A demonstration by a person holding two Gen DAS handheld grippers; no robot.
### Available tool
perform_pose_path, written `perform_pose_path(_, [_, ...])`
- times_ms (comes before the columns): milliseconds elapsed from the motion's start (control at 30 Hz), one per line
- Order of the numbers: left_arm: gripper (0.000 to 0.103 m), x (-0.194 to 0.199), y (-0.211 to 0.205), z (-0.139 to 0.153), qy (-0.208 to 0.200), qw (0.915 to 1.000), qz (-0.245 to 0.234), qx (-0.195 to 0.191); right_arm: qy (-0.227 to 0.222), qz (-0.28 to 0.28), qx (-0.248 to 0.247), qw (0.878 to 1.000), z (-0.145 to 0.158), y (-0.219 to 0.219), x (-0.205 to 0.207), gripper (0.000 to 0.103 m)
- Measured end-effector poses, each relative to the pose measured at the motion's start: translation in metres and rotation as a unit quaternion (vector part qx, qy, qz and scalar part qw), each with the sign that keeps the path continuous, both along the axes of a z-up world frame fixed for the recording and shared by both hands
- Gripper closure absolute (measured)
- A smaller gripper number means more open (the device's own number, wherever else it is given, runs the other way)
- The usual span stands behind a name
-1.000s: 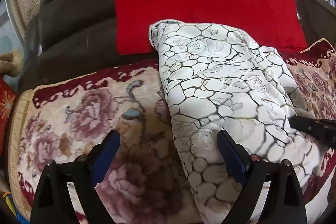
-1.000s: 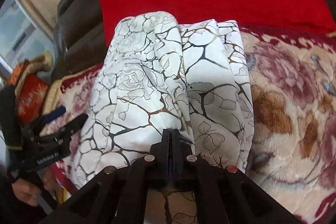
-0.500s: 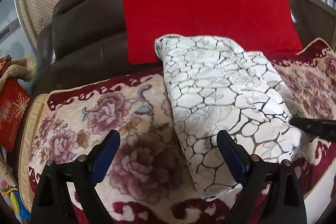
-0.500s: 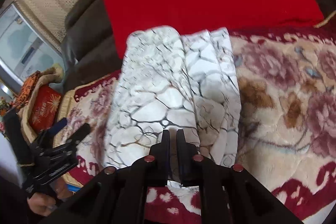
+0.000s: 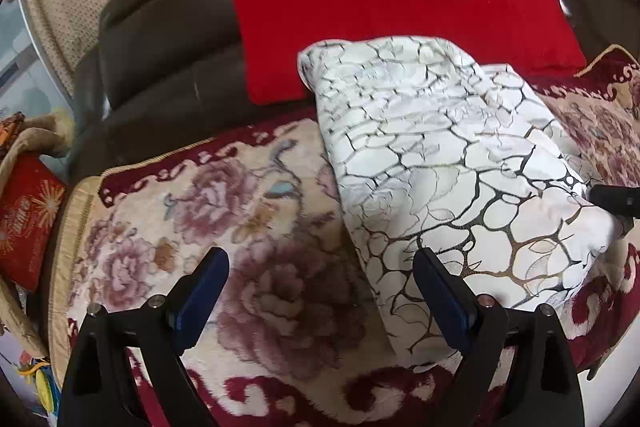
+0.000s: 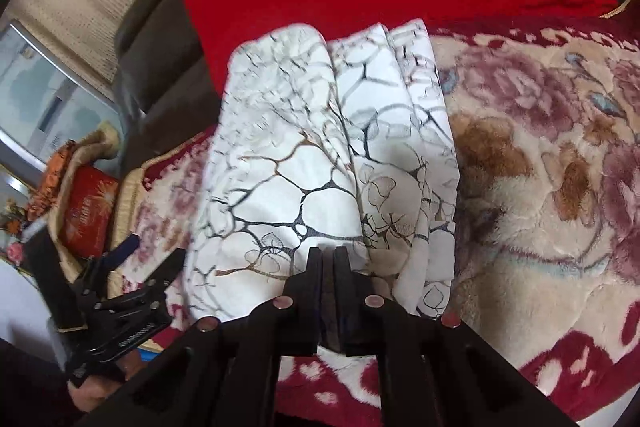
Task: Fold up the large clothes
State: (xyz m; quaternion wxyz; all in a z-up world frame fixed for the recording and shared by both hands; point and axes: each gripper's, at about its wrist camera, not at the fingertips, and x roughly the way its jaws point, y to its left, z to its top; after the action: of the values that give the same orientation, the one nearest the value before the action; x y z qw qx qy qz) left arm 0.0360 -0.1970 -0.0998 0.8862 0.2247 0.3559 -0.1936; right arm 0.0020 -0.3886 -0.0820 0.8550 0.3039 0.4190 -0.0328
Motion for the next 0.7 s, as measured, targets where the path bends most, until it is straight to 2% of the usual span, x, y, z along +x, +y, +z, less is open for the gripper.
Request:
perform_pose_path(267, [0.01, -0.021, 0.007, 0.033, -0.05, 0.9987, -0.007, -0.008, -0.055, -0.016, 0.011, 0.998, 0.029, -0.008, -0.03, 0.092])
perform_pose_path(433, [0.01, -0.027, 0.011, 0.042, -0.059, 0.9982, -0.007, -0.012, -0.054, -0.007, 0.007, 0.998, 0.031, 0.003, -0.021, 0.092])
perform_pose_path(533, [0.01, -0.022, 0.01, 0.036, -0.043, 0.999, -0.006, -0.01, -0.029, -0.002, -0.005, 1.0, 0.015, 0.012, -0.01, 0.092])
perform_pose_path(633, [0.01, -0.008, 0.014, 0.022, -0.001, 0.9999, 0.006, -0.013, 0.021, -0.007, -0.029, 0.999, -0.016, 0.017, 0.006, 0.091])
perform_pose_path(700, [0.01, 0.002, 0.017, 0.013, 0.025, 0.9994, 0.014, -0.018, 0.011, -0.008, -0.019, 1.0, -0.02, 0.014, 0.005, 0.091])
